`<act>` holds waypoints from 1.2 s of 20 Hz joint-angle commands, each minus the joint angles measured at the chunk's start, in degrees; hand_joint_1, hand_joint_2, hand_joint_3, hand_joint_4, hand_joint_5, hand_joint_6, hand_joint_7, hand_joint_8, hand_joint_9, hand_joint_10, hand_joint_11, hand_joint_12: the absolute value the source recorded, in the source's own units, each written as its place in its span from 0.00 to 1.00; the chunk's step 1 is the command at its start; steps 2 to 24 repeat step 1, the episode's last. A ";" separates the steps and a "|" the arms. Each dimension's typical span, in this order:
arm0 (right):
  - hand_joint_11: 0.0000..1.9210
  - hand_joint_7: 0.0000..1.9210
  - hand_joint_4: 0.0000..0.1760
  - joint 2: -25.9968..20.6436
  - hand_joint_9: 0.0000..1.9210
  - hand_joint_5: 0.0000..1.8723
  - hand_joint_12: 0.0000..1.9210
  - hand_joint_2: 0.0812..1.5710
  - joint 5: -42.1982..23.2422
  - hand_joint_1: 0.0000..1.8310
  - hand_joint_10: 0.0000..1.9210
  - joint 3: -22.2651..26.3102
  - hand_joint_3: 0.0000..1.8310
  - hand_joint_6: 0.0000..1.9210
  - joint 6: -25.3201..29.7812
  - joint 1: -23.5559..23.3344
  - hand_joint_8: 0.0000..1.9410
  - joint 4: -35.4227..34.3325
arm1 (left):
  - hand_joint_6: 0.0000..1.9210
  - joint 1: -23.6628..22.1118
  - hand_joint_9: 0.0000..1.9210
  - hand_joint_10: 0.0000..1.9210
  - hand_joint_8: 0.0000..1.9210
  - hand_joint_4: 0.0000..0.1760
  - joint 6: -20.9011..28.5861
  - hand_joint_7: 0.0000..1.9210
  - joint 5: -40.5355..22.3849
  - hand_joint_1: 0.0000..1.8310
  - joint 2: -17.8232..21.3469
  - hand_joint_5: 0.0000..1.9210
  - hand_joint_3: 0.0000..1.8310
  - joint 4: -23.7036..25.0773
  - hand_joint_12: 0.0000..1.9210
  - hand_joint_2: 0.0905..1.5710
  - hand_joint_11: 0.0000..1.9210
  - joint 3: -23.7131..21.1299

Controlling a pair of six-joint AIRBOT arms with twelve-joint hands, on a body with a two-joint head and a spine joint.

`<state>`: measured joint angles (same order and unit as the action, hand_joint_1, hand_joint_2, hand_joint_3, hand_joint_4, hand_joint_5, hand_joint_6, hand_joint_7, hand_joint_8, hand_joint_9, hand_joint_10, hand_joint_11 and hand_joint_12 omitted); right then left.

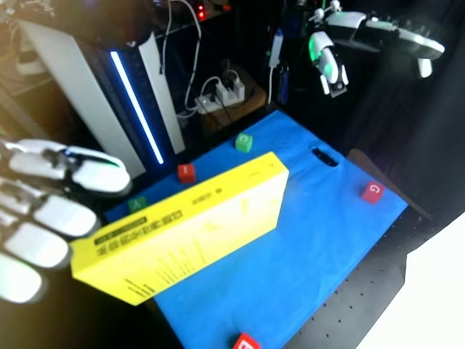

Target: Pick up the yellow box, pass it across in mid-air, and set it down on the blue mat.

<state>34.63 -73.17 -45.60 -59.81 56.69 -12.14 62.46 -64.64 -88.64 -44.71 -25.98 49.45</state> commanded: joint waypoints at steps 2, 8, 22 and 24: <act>0.00 0.00 0.37 -0.20 0.00 0.00 0.00 0.79 -7.33 0.14 0.00 0.01 0.01 0.00 0.28 -0.36 0.00 -0.09 | 0.00 -0.38 0.03 0.00 0.00 0.84 0.25 0.00 -7.40 0.19 0.70 0.00 0.00 1.23 0.44 0.79 0.00 0.02; 0.00 0.00 0.37 -0.20 0.00 0.00 0.00 0.79 -7.33 0.14 0.00 0.01 0.01 0.00 0.28 -0.36 0.00 -0.09 | 0.00 -0.38 0.03 0.00 0.00 0.84 0.25 0.00 -7.40 0.19 0.70 0.00 0.00 1.23 0.44 0.79 0.00 0.02; 0.00 0.00 0.37 -0.20 0.00 0.00 0.00 0.79 -7.33 0.14 0.00 0.01 0.01 0.00 0.28 -0.36 0.00 -0.09 | 0.00 -0.38 0.03 0.00 0.00 0.84 0.25 0.00 -7.40 0.19 0.70 0.00 0.00 1.23 0.44 0.79 0.00 0.02; 0.00 0.00 0.37 -0.20 0.00 0.00 0.00 0.79 -7.33 0.14 0.00 0.01 0.01 0.00 0.28 -0.36 0.00 -0.09 | 0.00 -0.38 0.03 0.00 0.00 0.84 0.25 0.00 -7.40 0.19 0.70 0.00 0.00 1.23 0.44 0.79 0.00 0.02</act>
